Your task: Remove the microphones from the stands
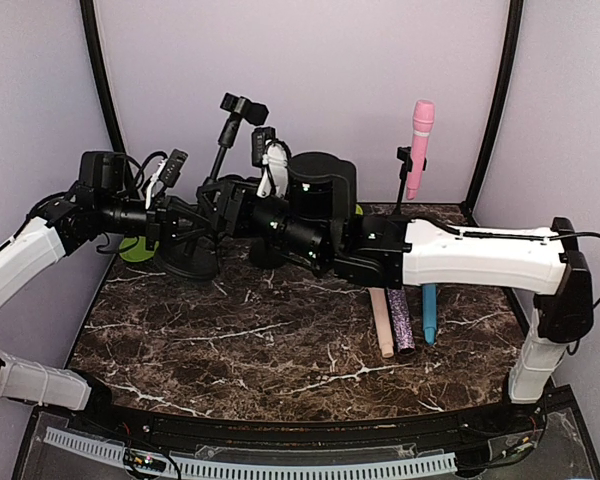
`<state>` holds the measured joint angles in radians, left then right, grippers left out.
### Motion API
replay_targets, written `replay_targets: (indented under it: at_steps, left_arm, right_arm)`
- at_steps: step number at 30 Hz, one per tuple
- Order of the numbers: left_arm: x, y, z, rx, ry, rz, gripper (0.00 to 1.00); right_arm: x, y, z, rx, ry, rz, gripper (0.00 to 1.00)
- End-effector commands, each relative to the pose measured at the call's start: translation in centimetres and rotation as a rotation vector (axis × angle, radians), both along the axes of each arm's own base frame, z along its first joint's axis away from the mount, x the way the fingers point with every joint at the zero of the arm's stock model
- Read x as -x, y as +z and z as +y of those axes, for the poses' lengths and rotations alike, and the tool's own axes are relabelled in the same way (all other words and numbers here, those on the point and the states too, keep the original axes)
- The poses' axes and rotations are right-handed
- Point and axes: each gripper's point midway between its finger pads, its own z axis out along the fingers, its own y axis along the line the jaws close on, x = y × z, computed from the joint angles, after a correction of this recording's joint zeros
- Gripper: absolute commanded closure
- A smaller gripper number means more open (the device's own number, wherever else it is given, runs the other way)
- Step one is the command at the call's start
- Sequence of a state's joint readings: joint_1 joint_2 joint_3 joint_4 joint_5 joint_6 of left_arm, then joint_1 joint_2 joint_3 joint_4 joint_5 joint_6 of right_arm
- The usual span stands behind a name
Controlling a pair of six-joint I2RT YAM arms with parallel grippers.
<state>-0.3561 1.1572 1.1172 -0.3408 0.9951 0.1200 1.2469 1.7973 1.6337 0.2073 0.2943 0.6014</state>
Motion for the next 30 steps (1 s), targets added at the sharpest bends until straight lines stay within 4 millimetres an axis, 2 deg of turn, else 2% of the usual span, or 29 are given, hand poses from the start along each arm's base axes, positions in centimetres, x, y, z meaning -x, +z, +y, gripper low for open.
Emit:
replay_targets:
  at_steps: [1,7,16,19,20,23,30]
  left_arm:
    - [0.0,3.7,0.1,0.055,0.000,-0.160,1.00]
    - [-0.1,3.7,0.0,0.061,-0.006,-0.161,1.00]
    - [0.0,4.1,0.2,0.077,0.009,-0.179,1.00]
    - [0.1,4.0,0.2,0.082,0.013,-0.180,1.00]
    - [0.1,4.1,0.2,0.085,0.014,-0.181,1.00]
    - [0.3,4.3,0.2,0.097,0.007,-0.182,1.00]
    - [1.9,4.4,0.0,0.127,-0.072,-0.132,1.00]
  right_arm:
    - [-0.5,1.4,0.5,0.003,-0.042,-0.024,0.44]
    - [-0.9,2.6,1.7,-0.002,-0.043,-0.049,0.50]
    - [-1.6,1.3,3.0,0.055,-0.059,-0.026,0.64]
    - [-1.6,1.2,2.8,0.049,-0.062,-0.023,0.73]
    - [-1.6,1.2,2.7,0.045,-0.058,-0.024,0.79]
    - [-0.6,1.8,2.7,-0.001,-0.001,-0.051,0.88]
    - [2.7,4.9,1.3,-0.186,0.209,-0.169,0.87]
